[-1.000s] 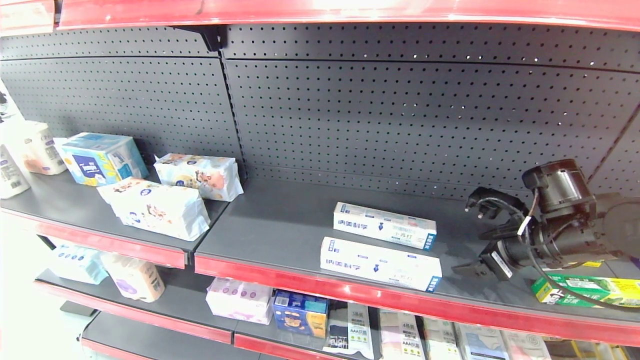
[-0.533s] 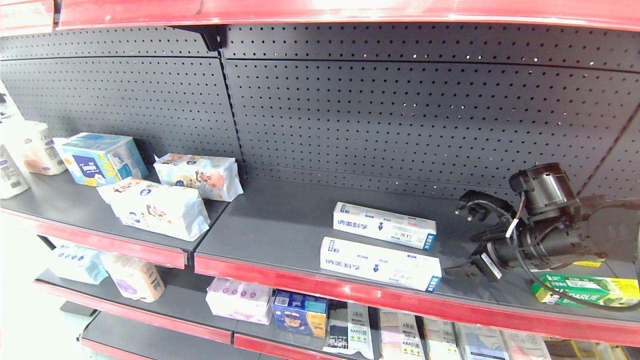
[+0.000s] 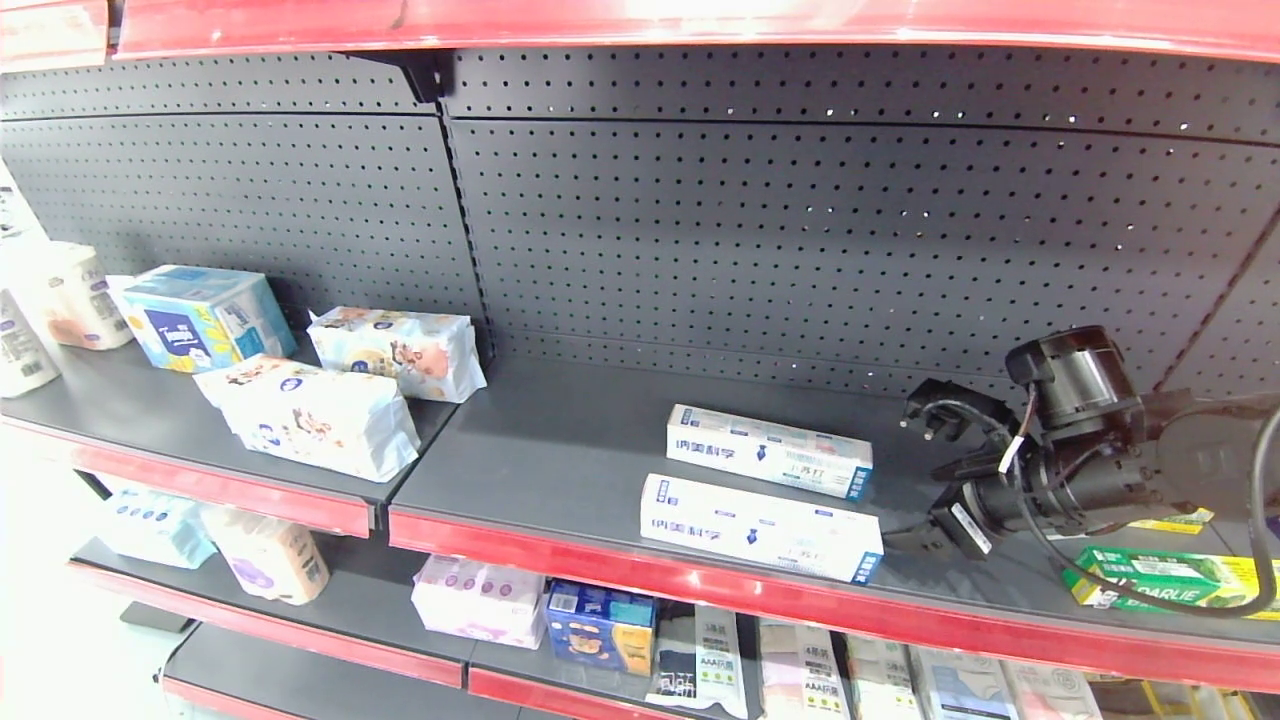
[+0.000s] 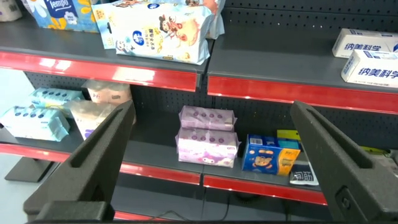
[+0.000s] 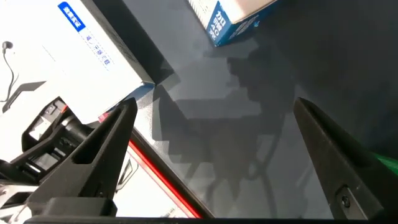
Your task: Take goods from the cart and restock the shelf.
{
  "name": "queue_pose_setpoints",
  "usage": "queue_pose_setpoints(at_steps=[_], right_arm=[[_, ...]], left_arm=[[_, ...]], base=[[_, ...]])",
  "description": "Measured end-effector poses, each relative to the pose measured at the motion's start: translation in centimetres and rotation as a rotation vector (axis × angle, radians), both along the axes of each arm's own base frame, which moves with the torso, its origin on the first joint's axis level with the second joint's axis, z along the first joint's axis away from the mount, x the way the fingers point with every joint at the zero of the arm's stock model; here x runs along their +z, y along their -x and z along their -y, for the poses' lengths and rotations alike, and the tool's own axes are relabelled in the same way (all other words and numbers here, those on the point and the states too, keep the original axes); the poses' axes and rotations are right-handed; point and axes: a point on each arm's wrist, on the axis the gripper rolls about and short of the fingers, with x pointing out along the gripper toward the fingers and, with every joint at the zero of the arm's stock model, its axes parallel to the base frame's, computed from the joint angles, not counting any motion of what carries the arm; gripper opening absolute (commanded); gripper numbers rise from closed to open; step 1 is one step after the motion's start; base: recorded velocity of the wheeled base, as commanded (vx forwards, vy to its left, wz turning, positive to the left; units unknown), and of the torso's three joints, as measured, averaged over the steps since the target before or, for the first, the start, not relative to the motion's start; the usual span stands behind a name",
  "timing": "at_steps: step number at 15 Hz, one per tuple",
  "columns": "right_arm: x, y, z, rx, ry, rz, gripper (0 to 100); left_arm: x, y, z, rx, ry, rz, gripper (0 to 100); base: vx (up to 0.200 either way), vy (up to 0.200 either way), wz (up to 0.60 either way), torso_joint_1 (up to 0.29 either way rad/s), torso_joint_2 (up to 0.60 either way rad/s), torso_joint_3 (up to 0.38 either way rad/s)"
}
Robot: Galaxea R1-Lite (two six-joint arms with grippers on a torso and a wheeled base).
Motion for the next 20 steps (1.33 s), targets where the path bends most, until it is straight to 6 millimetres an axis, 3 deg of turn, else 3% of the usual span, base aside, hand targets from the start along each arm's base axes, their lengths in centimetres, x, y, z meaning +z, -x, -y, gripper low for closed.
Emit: queue_pose_setpoints(at_steps=[10,16,20], right_arm=[[-0.2,-0.2,-0.5,0.002,0.009,-0.003,100],[1.0,0.1,1.6,-0.074,0.005,0.045,100],[3.0,2.0,2.9,-0.157,-0.039,0.098,100]], left_arm=[[0.0,0.0,0.0,0.000,0.000,0.000,100],[0.0,0.0,0.0,0.000,0.000,0.000,100],[0.0,0.0,0.0,0.000,0.000,0.000,100]], base=[[0.000,0.000,0.00,0.000,0.00,0.000],[0.000,0.000,0.00,0.000,0.00,0.000],[0.000,0.000,0.00,0.000,0.00,0.000]])
